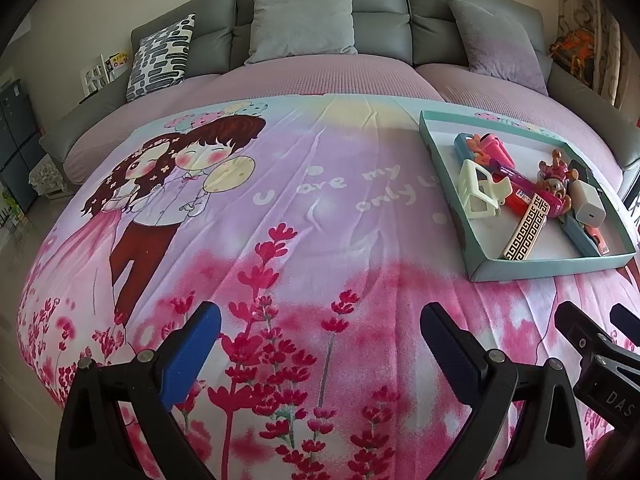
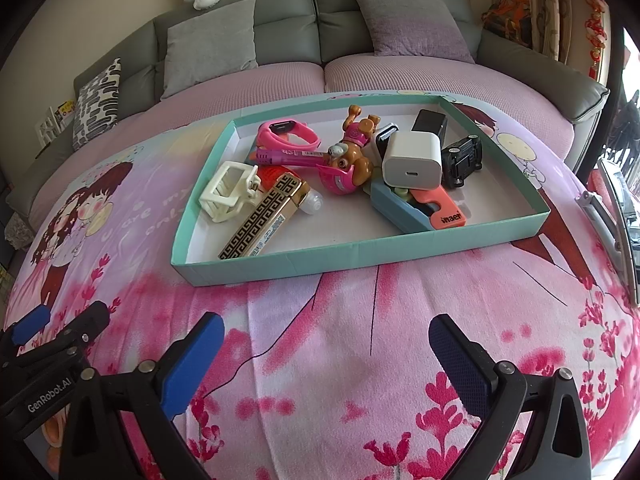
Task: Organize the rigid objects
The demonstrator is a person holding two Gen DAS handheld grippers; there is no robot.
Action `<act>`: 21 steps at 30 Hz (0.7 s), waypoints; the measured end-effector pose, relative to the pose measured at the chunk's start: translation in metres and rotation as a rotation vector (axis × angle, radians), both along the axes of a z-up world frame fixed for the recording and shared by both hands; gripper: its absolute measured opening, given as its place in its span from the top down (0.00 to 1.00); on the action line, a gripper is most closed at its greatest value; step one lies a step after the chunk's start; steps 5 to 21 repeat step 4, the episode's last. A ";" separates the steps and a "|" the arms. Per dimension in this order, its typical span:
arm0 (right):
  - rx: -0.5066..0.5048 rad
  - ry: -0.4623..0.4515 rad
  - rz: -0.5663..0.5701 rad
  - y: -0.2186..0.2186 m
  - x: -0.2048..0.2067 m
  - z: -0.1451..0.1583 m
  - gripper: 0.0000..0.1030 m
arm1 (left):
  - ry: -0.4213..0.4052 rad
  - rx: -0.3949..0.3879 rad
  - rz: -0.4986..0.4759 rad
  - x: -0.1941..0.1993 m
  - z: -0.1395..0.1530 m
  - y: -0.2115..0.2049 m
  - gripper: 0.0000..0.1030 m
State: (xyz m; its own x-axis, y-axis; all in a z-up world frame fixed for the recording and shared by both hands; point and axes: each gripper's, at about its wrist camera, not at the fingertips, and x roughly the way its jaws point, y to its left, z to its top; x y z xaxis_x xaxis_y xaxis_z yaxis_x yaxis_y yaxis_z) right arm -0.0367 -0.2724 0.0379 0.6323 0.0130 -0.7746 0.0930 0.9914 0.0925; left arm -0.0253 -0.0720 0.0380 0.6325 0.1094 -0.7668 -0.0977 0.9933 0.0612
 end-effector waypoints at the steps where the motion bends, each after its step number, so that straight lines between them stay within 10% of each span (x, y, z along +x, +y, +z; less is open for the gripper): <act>1: 0.000 0.000 0.000 0.000 0.000 0.000 0.00 | -0.006 0.001 -0.004 -0.001 0.001 0.000 0.03; 21: -0.001 0.000 0.000 0.000 0.000 -0.001 0.00 | -0.012 0.000 -0.013 -0.002 0.003 -0.002 0.03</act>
